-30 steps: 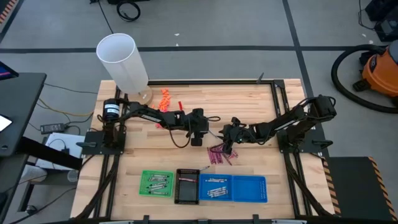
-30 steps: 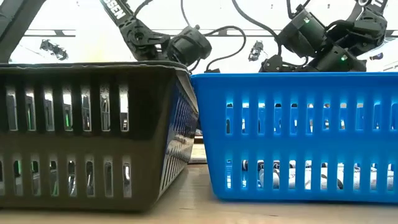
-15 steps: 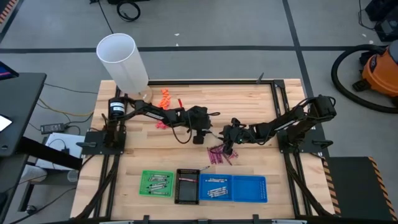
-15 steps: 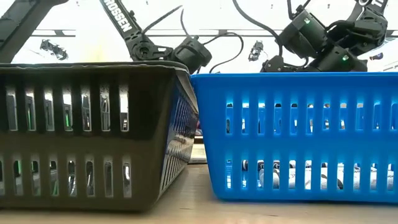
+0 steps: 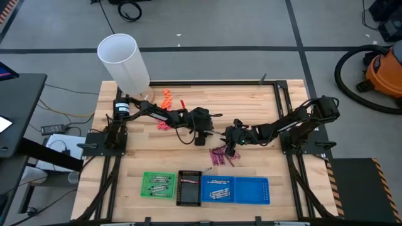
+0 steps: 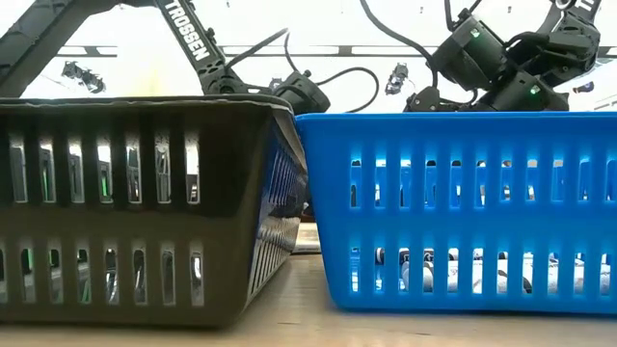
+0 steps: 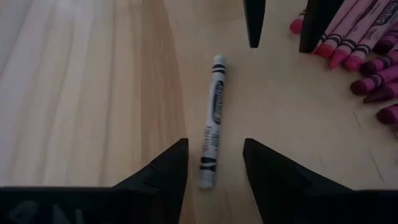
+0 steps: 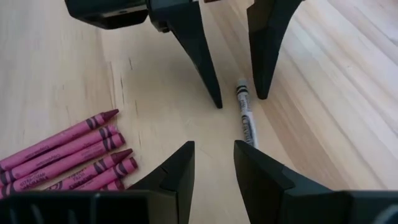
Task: Sort crayons
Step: Put the white crayon into the left blue bin
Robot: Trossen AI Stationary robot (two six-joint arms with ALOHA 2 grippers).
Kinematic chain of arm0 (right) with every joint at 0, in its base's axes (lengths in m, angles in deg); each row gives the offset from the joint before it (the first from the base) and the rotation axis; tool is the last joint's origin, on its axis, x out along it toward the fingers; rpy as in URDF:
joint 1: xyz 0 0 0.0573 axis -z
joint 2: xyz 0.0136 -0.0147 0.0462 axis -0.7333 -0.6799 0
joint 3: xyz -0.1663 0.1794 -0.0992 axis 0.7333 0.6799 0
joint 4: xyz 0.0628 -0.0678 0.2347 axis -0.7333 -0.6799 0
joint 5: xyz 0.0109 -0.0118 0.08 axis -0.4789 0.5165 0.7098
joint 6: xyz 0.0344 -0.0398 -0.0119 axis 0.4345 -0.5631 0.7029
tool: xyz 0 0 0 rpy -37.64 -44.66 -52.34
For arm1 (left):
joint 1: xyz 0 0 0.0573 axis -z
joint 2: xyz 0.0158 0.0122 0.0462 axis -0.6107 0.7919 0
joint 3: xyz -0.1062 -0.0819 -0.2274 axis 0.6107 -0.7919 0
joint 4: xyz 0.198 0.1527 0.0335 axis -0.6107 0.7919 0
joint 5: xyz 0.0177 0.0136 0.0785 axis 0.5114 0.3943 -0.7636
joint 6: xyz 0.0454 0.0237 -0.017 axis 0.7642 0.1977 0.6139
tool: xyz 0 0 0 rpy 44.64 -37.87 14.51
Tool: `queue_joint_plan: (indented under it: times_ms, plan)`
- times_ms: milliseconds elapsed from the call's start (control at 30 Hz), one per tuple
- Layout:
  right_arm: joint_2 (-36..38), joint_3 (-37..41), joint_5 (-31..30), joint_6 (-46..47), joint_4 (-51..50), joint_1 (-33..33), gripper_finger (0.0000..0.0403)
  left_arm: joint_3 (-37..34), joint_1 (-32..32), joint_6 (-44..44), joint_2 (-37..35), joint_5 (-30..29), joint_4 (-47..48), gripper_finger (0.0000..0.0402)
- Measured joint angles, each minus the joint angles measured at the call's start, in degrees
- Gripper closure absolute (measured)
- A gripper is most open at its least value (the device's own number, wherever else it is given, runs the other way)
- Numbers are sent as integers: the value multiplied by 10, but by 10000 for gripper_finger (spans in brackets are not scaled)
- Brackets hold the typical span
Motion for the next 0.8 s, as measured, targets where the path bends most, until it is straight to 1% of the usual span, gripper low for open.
queue_joint_plan:
  times_ms: [133,300,533,633,800]
  plan:
    - [0,0,1,0,-6,0,281,0,0,0,-1,7,9,260]
    - [0,0,0,0,-8,1,281,1,0,-6,-1,9,17,303]
    - [23,0,-3,1,-10,5,281,1,0,-27,-2,9,28,381]
    - [45,0,-6,3,-25,5,281,1,0,-30,-3,8,39,388]
    - [86,0,-56,16,-73,-4,281,-1,1,-53,-24,4,81,385]
